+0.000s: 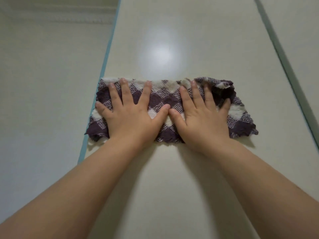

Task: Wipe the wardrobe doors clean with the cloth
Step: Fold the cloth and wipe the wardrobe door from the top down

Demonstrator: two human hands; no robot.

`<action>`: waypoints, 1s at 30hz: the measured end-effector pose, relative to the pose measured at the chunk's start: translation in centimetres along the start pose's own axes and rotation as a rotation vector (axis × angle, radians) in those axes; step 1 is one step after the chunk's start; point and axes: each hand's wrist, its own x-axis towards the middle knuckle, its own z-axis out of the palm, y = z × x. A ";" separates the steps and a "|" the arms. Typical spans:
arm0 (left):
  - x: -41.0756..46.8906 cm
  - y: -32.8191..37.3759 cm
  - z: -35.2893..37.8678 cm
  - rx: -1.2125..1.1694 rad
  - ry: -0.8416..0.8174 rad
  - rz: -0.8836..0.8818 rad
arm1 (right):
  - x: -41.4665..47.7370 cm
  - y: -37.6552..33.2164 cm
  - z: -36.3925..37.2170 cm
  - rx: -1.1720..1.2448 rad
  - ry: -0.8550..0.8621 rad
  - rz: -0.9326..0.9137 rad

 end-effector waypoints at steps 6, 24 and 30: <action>6.1 0.4 -0.5 0.003 0.001 -0.016 | 6.7 0.0 -0.6 -0.001 0.012 -0.013; 18.7 0.7 -2.1 0.001 0.002 -0.061 | 20.0 -0.5 -2.9 0.014 -0.022 0.046; 18.7 4.4 -2.1 -0.021 -0.014 -0.013 | 19.8 3.3 -3.3 0.018 -0.028 0.103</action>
